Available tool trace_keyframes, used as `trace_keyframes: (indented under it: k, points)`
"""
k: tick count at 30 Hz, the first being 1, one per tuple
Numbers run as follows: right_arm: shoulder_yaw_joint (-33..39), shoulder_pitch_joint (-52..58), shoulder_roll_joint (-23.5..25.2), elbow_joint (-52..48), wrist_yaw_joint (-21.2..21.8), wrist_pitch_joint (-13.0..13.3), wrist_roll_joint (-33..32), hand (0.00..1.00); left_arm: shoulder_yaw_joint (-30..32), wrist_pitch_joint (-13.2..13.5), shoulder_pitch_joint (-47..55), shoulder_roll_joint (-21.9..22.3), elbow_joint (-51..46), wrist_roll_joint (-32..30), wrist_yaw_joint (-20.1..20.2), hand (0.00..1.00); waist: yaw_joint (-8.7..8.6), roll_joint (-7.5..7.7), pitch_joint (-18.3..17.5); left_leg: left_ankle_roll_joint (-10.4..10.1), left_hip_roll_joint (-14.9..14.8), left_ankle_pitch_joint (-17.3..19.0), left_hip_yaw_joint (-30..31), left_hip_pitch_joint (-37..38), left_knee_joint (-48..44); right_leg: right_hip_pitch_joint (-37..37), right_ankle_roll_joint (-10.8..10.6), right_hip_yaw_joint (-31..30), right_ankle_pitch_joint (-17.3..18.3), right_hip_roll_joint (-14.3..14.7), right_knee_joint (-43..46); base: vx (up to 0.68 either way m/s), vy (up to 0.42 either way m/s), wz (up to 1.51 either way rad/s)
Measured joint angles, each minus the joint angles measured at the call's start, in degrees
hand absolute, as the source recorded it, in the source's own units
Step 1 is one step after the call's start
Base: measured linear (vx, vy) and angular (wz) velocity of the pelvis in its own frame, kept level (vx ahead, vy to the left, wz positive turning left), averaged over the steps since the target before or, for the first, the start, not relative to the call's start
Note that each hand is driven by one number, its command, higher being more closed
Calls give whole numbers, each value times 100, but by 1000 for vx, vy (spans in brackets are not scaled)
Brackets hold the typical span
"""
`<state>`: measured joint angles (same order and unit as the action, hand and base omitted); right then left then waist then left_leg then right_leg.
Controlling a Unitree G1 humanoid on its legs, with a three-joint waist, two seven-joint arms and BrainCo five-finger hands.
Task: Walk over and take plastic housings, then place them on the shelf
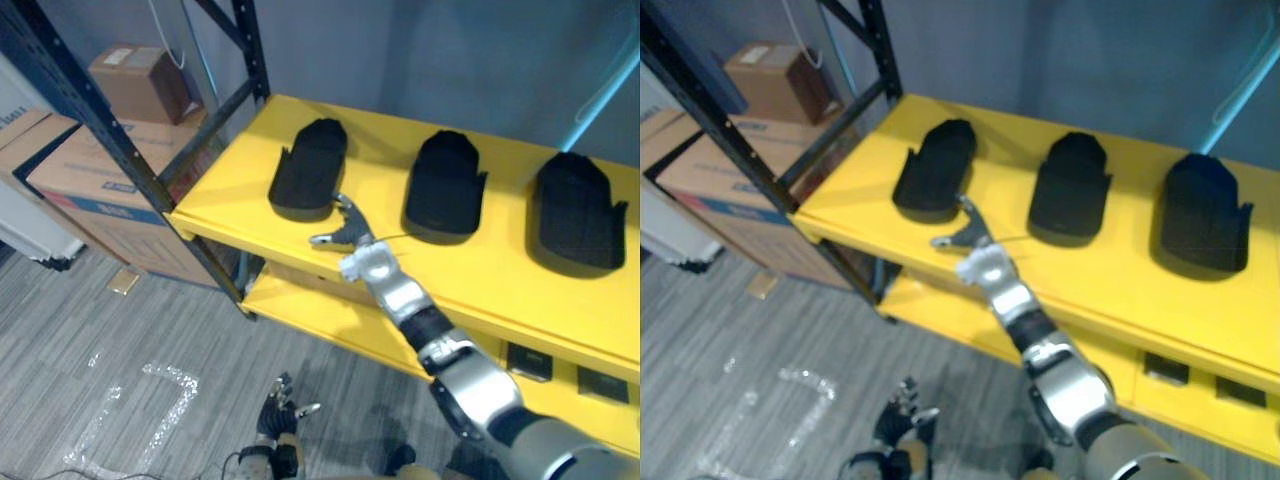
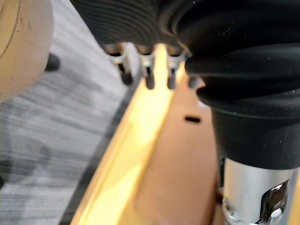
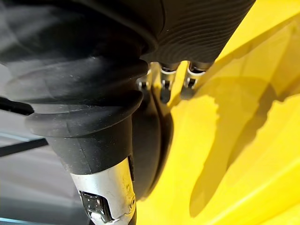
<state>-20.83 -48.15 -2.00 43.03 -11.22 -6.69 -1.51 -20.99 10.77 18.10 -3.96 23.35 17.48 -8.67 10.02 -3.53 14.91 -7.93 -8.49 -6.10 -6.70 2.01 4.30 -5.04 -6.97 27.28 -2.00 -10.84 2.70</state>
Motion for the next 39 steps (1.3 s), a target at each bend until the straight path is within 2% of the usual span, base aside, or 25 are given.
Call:
trace_keyframes:
  k: [24, 30, 36, 39]
  points:
    - [-196, -237, 15, 260, -5, 37, -2, 0, 5, 34, -16, 2, 0, 2, -39, 0, 18, -6, 3, -4, 2, -7, 110, -76, -29, -18, 3, 108, 3, 8, -14, -2, -4, 1]
    - [-195, -319, 14, 303, -23, 43, -6, 0, 4, 42, -22, 3, 0, 1, -38, 0, 26, -68, 37, -4, 1, -7, 130, -111, -56, -7, 4, 124, 3, 7, -6, -6, -4, 1]
    - [-195, -447, 36, 271, -138, 209, -221, 0, 2, 78, -30, 2, 0, -11, -29, 0, 23, -68, 37, -5, -11, -7, 100, -100, -36, 0, 4, 103, 2, 21, -30, 0, 0, -1]
    - [-90, -523, 28, -86, -242, 389, -180, 0, -2, 77, -31, 1, 0, -44, -30, 0, 15, -68, 37, -5, -28, -6, 72, -84, -34, -3, 5, 82, -2, 42, -51, 0, 0, -5]
